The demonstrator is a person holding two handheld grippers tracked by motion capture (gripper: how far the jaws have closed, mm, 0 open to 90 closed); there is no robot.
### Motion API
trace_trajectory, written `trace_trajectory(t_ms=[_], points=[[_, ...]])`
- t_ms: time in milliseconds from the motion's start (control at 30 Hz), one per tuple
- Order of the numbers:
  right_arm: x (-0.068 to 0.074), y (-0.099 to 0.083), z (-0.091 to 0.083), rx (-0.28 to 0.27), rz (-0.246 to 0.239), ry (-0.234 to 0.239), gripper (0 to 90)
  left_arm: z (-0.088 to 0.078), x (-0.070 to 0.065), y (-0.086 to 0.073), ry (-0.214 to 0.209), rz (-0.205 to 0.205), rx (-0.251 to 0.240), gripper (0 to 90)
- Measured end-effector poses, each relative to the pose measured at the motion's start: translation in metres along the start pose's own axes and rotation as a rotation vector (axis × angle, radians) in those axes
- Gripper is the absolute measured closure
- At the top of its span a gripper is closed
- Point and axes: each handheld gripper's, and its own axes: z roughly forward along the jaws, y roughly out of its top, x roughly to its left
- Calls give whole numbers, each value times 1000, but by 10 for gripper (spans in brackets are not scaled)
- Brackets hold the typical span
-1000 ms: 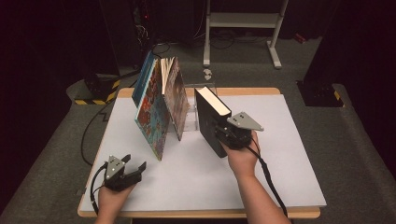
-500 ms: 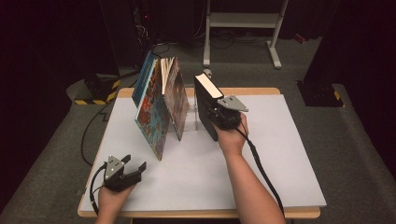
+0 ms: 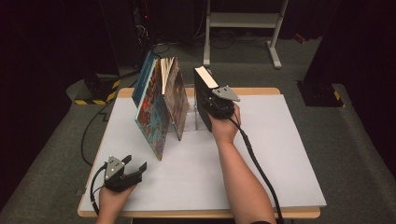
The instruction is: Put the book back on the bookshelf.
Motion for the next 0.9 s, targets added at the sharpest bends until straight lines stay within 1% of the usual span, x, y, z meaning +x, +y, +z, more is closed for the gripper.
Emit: trace_trajectory(t_ms=[100, 233, 333, 433, 500, 600, 633, 767, 867, 900], points=[[3, -2, 9, 1, -7, -16, 538, 1, -1, 0, -2, 2, -1, 278], [2, -7, 18, 5, 9, -26, 537, 1, -1, 0, 0, 6, 0, 278], [3, -12, 16, -8, 13, -29, 531, 1, -2, 0, 0, 9, 2, 278], [4, -16, 14, -4, 21, -32, 526, 1, -2, 0, 2, 17, 2, 278], [7, -20, 11, -4, 9, -36, 522, 0, -3, 0, 0, 18, 1, 278], [10, -25, 8, 10, -7, -42, 512, 0, -3, 0, 0, 22, 4, 278], [10, -26, 7, 5, 1, -32, 504, 0, -3, 0, 0, 24, 5, 278], [7, -25, -2, 28, 28, 12, 441, 1, -4, -1, 1, 30, 14, 278], [4, -30, -11, 55, 20, 35, 436, 2, -5, -1, 0, 30, 19, 279], [3, -33, -15, 56, 26, 46, 440, 2, -5, -1, 0, 32, 19, 279]])
